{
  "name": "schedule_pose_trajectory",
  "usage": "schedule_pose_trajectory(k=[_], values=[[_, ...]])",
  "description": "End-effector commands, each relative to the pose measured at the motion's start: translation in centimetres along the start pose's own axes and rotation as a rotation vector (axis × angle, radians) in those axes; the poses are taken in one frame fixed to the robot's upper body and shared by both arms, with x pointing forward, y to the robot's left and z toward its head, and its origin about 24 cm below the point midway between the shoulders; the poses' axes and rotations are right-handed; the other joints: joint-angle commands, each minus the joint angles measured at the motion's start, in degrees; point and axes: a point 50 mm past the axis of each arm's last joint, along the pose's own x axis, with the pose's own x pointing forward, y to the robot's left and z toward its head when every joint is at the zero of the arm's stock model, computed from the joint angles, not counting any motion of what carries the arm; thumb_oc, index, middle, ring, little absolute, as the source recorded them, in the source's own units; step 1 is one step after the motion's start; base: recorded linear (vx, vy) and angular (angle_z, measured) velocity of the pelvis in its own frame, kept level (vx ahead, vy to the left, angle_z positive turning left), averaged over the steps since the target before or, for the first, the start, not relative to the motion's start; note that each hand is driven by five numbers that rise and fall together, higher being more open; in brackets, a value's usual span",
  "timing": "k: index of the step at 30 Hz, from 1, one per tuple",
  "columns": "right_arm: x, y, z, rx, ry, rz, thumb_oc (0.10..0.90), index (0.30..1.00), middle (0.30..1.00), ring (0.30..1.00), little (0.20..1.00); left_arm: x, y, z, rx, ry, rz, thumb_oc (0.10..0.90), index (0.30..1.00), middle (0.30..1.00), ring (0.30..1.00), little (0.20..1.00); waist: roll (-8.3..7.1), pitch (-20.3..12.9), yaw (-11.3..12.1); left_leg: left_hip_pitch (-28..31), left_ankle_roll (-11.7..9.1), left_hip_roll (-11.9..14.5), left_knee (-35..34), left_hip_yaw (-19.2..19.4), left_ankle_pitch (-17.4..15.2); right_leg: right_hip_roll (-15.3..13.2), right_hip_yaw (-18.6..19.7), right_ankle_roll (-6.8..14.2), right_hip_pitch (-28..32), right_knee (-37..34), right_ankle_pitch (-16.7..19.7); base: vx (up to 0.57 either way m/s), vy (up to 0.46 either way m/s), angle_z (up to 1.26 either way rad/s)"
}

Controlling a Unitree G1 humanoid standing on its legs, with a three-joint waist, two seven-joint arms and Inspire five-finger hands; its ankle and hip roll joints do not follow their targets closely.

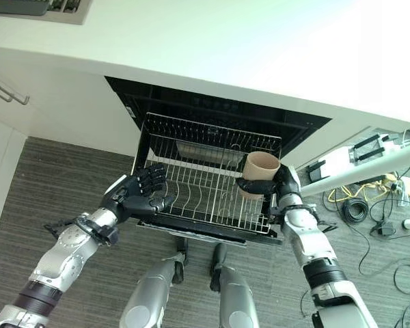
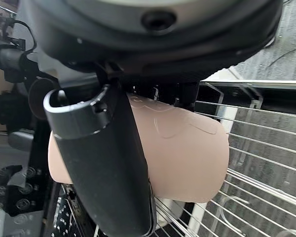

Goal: Place the dishes in the dishwasher.

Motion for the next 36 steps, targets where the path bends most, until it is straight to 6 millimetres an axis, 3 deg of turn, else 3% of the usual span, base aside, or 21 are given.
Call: schedule_pose_trajectory(k=[1, 11, 21, 29, 30, 31, 32, 36], values=[[0.3, -2.3, 3.4, -0.019, -0.116, -0.052, 0.400, 0.300, 0.300, 0.300, 0.300, 0.2, -1.9, 2.3, 0.026, -0.135, -0.114, 0.800, 0.900, 0.900, 0.900, 0.900, 0.21, -5.81, 0.77, 1.17, -3.76, 2.89, 4.58, -0.72, -11.47, -3.34, 0.12, 7.00, -0.85, 1.84, -4.08, 0.04, -0.033, 0.01], [1.5, -5.0, 1.7, -0.068, 0.080, -0.126, 0.400, 0.300, 0.300, 0.300, 0.300, -0.3, -0.6, 2.3, 0.212, -0.044, -0.125, 0.800, 0.900, 0.900, 0.900, 0.900, 0.78, -6.52, 2.97, 1.36, -4.33, 2.89, 4.58, -1.85, -10.67, -3.01, -0.83, 6.50, 0.45, 1.84, -4.23, 0.04, -0.026, 0.04], [2.1, -4.6, -0.3, -0.058, 0.211, -0.126, 0.400, 0.300, 0.300, 0.300, 0.300, 0.2, -0.7, 2.1, 0.286, -0.010, -0.125, 0.800, 0.900, 0.900, 0.900, 0.900, 1.57, -6.57, 4.40, 1.70, -4.81, 2.60, 4.58, -2.76, -10.54, -3.06, -1.52, 6.21, 1.58, 1.84, -4.85, 0.03, -0.008, 0.02], [3.0, -4.8, 0.6, -0.089, 0.245, -0.141, 0.400, 0.300, 0.300, 0.300, 0.300, 0.7, -0.6, 1.9, 0.350, 0.131, -0.249, 0.800, 0.900, 0.900, 0.900, 0.900, 2.95, -6.16, 4.48, 0.96, -5.28, 2.50, 4.58, -2.67, -10.21, -3.31, -1.34, 6.15, 0.84, 1.84, -4.94, 0.00, 0.024, 0.00], [3.0, -4.8, 0.5, -0.082, 0.251, -0.156, 0.511, 0.467, 0.467, 0.467, 0.467, 0.7, -0.8, 1.9, 0.343, 0.129, -0.257, 0.800, 0.900, 0.900, 0.900, 0.900, 3.06, -6.15, 4.54, 0.91, -5.25, 2.45, 4.58, -2.73, -10.20, -3.30, -1.28, 6.12, 0.81, 1.84, -4.95, 0.00, 0.000, 0.00], [3.1, -4.9, 0.5, -0.077, 0.251, -0.169, 0.736, 0.804, 0.804, 0.804, 0.804, 0.8, -0.9, 1.9, 0.340, 0.127, -0.261, 0.800, 0.900, 0.900, 0.900, 0.900, 3.12, -6.14, 4.59, 0.89, -5.25, 2.44, 4.58, -2.75, -10.21, -3.30, -1.29, 6.10, 0.81, 1.84, -4.97, 0.00, 0.000, 0.00], [3.1, -5.0, 0.5, -0.069, 0.251, -0.177, 0.800, 0.900, 0.900, 0.900, 0.900, 0.8, -1.0, 1.9, 0.338, 0.124, -0.264, 0.800, 0.900, 0.900, 0.900, 0.900, 3.17, -6.06, 4.61, 0.86, -5.26, 2.44, 4.58, -2.76, -10.23, -3.30, -1.29, 6.10, 0.80, 1.84, -4.99, 0.00, 0.000, 0.00], [3.4, -5.5, 1.3, -0.051, 0.231, -0.206, 0.800, 0.900, 0.900, 0.900, 0.900, 1.2, -1.4, 2.3, 0.335, 0.107, -0.276, 0.800, 0.900, 0.900, 0.900, 0.900, 3.38, -5.66, 4.68, 0.54, -5.36, 2.32, 4.58, -2.99, -10.28, -3.20, -1.22, 6.08, 0.54, 1.84, -5.00, 0.00, 0.000, 0.00]])
